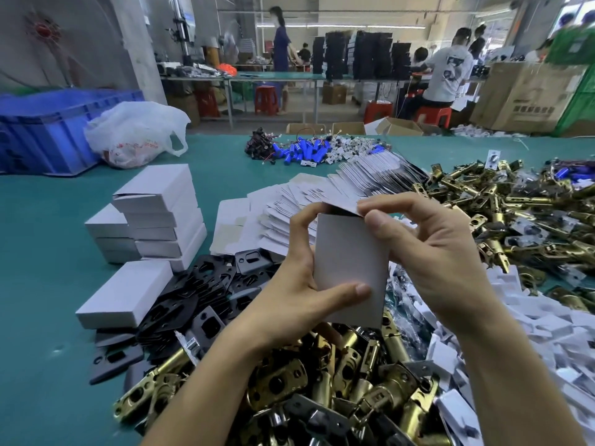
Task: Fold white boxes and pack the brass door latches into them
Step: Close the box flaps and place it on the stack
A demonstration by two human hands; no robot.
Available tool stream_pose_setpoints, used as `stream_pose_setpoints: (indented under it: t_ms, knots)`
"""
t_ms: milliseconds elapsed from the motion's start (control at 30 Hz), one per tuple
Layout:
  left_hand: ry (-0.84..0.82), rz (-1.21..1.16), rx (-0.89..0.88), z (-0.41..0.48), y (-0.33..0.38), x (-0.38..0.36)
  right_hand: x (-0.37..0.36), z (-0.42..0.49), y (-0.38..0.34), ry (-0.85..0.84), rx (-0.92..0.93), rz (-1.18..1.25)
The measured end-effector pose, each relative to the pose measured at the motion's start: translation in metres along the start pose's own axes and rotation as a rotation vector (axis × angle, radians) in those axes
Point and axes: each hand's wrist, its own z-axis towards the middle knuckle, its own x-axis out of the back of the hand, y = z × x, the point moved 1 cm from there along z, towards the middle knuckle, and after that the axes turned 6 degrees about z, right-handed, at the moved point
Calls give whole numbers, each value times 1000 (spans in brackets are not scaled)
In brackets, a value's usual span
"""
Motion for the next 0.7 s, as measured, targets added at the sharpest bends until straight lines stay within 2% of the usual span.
stream_pose_setpoints:
  t_ms: [233, 467, 700]
  knots:
    - [7, 50, -84, 0, 0, 2, 5, 1, 3, 62, -37, -48]
    - [-64, 74, -61, 1, -2, 3, 13, 2, -2, 121, -103, -34]
    - [-107, 117, -51, 0, 0, 2, 19, 1, -8, 96, -160, -5]
